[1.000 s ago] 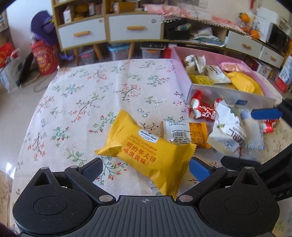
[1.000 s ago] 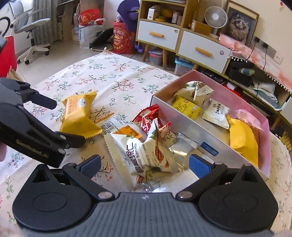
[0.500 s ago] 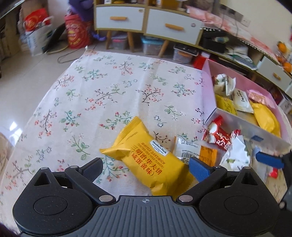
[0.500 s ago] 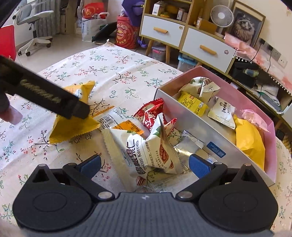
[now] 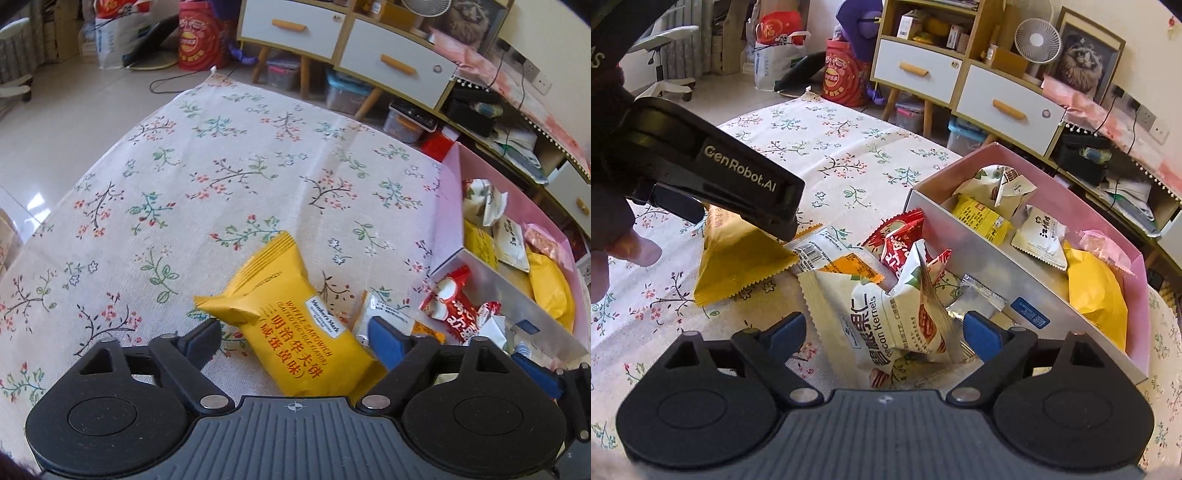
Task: Organize snacks
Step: 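Grasp the yellow waffle sandwich packet with the left tool while the right tool grasps the white Pecan Kernels packet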
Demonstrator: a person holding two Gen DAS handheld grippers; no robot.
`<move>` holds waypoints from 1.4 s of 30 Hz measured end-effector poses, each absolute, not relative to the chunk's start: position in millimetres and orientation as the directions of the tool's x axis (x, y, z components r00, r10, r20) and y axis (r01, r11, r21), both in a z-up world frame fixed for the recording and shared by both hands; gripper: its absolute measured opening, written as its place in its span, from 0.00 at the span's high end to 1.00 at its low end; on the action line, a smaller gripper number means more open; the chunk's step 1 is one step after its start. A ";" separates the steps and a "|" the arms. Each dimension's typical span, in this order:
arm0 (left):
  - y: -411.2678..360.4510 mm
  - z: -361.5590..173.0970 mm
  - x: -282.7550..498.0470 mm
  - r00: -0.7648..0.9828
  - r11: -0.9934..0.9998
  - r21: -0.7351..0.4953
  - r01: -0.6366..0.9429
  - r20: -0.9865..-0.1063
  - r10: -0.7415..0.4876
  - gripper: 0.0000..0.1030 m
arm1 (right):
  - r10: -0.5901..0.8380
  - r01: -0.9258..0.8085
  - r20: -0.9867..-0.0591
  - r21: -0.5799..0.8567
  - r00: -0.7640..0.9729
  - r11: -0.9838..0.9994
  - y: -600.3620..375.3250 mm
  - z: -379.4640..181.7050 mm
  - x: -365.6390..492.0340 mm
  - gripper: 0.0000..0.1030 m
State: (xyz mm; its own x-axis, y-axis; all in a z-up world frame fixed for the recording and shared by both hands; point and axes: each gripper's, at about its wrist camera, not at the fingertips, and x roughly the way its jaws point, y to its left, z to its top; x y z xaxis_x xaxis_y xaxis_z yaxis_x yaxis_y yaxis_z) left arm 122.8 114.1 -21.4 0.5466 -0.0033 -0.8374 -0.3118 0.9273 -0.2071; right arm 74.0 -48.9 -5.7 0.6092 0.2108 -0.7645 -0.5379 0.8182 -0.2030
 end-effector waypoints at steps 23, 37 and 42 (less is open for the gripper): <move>94.4 -16.7 117.8 0.545 0.975 -0.148 -0.167 -0.838 -0.034 0.63 | 0.209 -0.521 -0.759 -0.194 0.616 0.831 -47.6 -0.3 74.6 0.46; 81.5 -6.3 112.9 0.576 0.990 -0.110 -0.091 -0.817 -0.038 0.64 | 0.228 -0.485 -0.784 -0.105 0.577 0.868 -56.6 12.0 81.9 0.57; 79.6 -1.0 110.7 0.590 0.991 -0.111 -0.069 -0.806 -0.049 0.64 | 0.256 -0.444 -0.790 -0.023 0.558 0.896 -67.8 18.0 88.2 0.58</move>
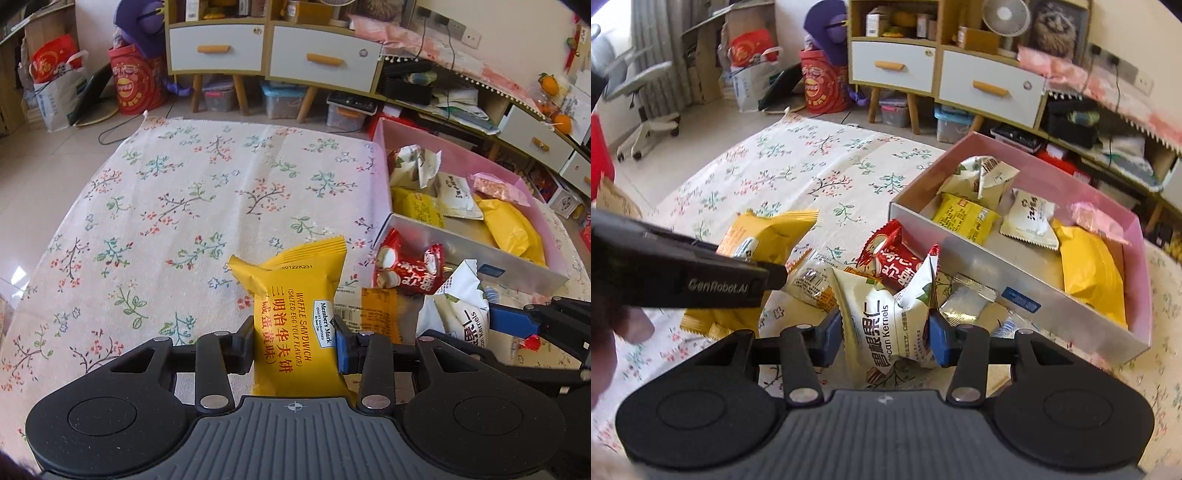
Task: Organize snacks
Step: 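Carry both packets into the pink box and open both tools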
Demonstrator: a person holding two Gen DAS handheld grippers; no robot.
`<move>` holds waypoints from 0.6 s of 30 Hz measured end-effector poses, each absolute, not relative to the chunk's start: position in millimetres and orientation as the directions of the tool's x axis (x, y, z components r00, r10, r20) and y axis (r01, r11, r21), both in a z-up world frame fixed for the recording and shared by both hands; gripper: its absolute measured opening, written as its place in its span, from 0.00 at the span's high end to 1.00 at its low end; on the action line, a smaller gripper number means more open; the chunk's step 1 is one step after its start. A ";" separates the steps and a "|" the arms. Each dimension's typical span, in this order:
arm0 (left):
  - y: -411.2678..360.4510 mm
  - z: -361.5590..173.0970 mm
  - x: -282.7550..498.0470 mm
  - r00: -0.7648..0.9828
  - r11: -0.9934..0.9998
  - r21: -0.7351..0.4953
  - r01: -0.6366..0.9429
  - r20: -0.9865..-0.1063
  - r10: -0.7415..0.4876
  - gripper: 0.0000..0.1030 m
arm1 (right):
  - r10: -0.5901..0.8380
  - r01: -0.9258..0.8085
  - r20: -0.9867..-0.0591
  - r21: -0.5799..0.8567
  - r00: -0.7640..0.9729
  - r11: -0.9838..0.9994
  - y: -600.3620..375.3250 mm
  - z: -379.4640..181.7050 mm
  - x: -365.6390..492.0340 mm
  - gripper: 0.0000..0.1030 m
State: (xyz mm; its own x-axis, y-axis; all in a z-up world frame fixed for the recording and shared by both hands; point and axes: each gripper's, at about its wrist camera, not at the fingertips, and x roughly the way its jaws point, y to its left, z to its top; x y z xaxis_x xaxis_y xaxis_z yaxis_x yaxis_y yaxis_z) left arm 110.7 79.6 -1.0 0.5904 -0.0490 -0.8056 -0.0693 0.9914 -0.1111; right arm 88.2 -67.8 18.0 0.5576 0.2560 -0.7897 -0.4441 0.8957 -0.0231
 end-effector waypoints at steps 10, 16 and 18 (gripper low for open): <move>71.9 15.5 104.2 0.643 0.991 -0.130 0.002 -0.759 -0.101 0.64 | 0.333 -0.388 -0.772 0.122 0.541 0.914 -93.7 32.9 91.5 0.58; 64.7 25.7 102.8 0.670 0.990 -0.133 0.035 -0.732 -0.122 0.64 | 0.353 -0.375 -0.727 0.141 0.589 0.916 -107.8 50.0 88.0 0.59; 60.7 27.6 103.6 0.675 0.990 -0.134 0.042 -0.727 -0.127 0.64 | 0.354 -0.367 -0.717 0.146 0.601 0.919 -113.4 53.8 88.3 0.59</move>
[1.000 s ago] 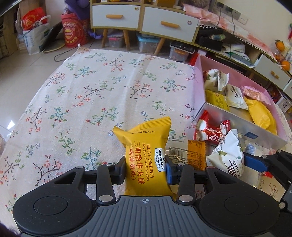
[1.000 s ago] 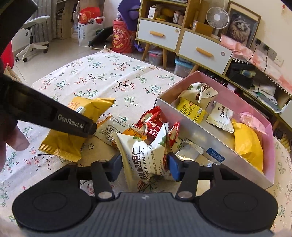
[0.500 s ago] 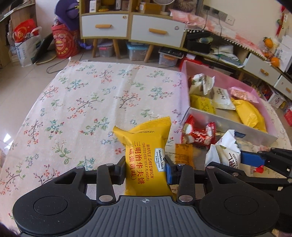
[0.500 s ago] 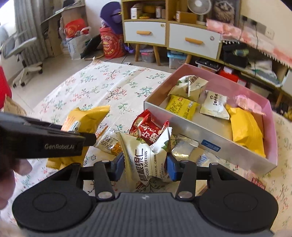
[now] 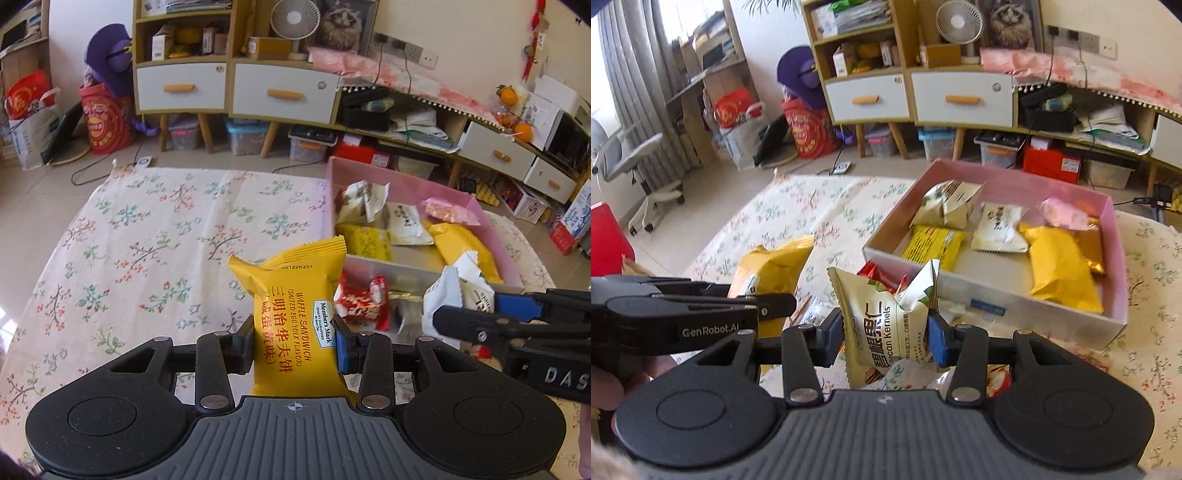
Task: Organize snacks
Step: 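Carry both packets into the pink box and open both tools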
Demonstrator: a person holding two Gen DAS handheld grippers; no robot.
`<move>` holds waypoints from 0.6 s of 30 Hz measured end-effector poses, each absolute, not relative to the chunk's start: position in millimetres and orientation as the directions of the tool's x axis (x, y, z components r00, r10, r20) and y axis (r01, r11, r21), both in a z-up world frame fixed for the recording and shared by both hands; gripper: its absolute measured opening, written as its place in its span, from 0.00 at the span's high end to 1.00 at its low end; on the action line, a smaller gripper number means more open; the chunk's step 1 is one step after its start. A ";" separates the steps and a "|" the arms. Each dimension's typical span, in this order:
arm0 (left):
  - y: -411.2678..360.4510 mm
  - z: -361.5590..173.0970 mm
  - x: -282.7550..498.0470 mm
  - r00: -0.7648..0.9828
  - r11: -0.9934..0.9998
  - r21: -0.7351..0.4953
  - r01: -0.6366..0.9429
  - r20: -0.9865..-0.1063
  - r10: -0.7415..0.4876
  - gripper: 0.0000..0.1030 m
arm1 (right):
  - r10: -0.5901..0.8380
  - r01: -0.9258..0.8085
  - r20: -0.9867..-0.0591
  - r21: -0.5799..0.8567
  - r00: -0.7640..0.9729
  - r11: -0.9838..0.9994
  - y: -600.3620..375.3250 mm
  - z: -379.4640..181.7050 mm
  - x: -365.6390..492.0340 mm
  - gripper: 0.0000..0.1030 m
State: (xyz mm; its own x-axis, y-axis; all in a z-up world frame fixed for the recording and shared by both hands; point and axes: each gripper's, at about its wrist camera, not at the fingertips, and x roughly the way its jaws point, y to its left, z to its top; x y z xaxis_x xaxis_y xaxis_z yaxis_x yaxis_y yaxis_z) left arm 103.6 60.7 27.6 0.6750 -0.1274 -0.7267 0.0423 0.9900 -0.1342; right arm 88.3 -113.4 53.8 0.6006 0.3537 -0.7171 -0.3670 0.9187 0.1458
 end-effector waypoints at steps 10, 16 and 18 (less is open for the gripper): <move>32.5 34.0 114.7 0.676 0.984 -0.163 0.071 -0.718 -0.168 0.64 | 0.324 -0.257 -0.655 0.200 0.682 0.946 -159.0 72.6 100.5 0.58; 6.2 49.0 137.7 0.705 0.981 -0.147 0.126 -0.683 -0.193 0.64 | 0.288 -0.161 -0.632 0.252 0.720 0.954 -188.3 70.1 118.9 0.58; -2.0 50.1 144.9 0.710 0.979 -0.145 0.145 -0.674 -0.205 0.64 | 0.271 -0.130 -0.632 0.261 0.726 0.957 -196.3 65.5 124.3 0.58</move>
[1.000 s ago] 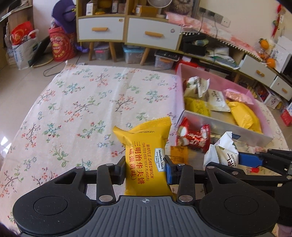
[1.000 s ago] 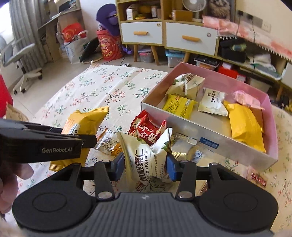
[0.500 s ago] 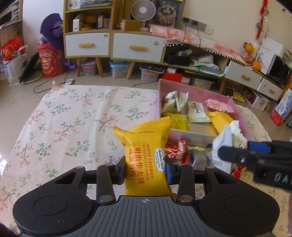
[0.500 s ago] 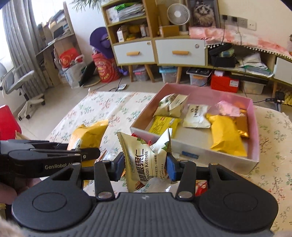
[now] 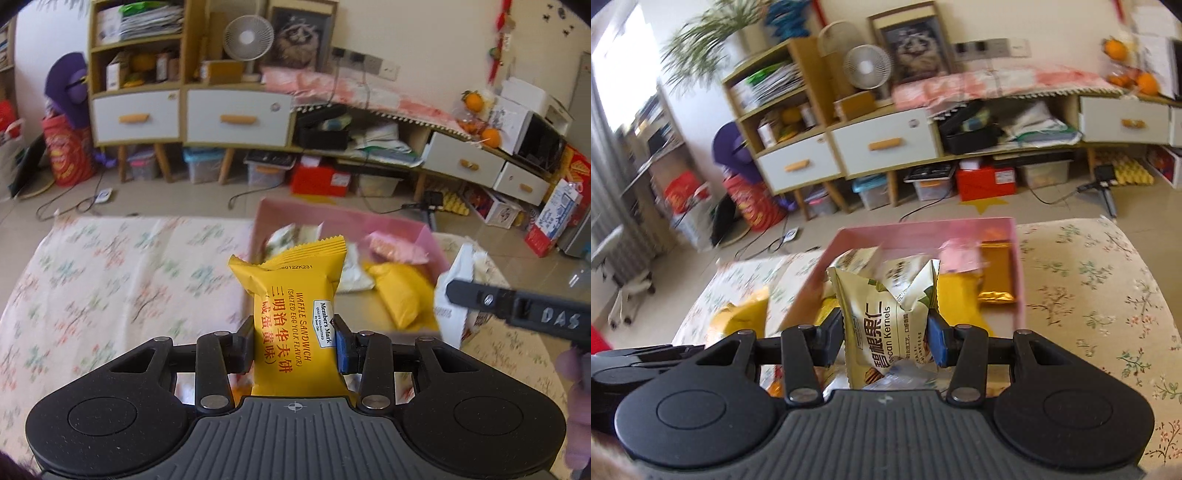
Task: Organize snacks
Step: 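Carry both packets into the pink box and open both tools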
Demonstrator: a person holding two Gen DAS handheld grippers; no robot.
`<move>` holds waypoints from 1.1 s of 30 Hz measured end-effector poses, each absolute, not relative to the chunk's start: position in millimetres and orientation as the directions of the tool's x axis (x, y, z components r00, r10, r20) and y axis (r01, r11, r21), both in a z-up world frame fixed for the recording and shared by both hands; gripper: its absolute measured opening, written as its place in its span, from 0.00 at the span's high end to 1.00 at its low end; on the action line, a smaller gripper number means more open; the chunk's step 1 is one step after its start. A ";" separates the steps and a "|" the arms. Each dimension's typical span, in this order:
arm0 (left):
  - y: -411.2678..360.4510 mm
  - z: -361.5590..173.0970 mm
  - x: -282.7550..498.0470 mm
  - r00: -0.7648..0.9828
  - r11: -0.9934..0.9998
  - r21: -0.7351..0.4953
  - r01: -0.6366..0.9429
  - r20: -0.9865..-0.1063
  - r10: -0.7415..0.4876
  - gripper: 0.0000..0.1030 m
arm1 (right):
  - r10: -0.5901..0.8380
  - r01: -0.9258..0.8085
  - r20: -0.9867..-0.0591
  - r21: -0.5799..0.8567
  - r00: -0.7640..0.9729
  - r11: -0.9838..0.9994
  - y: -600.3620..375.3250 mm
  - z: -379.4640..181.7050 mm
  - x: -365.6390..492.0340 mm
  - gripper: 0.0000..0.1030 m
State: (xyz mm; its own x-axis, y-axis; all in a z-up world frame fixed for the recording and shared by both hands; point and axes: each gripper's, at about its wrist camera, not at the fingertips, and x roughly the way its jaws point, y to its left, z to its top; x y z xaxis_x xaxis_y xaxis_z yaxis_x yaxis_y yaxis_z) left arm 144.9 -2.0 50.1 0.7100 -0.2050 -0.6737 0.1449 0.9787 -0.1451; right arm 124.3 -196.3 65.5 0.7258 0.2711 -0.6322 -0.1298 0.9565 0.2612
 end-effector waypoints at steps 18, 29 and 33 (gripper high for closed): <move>-63.4 16.4 212.7 0.687 0.960 -0.108 0.259 -0.678 -0.261 0.64 | 0.218 -0.047 -0.664 0.266 0.715 0.963 -212.2 39.3 149.9 0.58; -67.0 5.5 230.4 0.693 0.970 -0.062 0.235 -0.689 -0.212 0.63 | 0.245 -0.051 -0.677 0.293 0.694 0.955 -210.2 40.5 155.8 0.58; -64.0 1.9 230.5 0.685 0.972 -0.056 0.230 -0.700 -0.202 0.62 | 0.248 -0.065 -0.693 0.279 0.677 0.958 -204.6 40.7 156.3 0.58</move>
State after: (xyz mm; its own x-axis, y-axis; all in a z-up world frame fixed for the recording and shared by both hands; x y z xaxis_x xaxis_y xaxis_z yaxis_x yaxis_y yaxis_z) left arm 230.5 -64.0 1.9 0.6847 -0.2025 -0.7001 0.2301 0.9716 -0.0560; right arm 156.3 -204.6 40.7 0.6767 0.2483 -0.6931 -0.0655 0.9580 0.2793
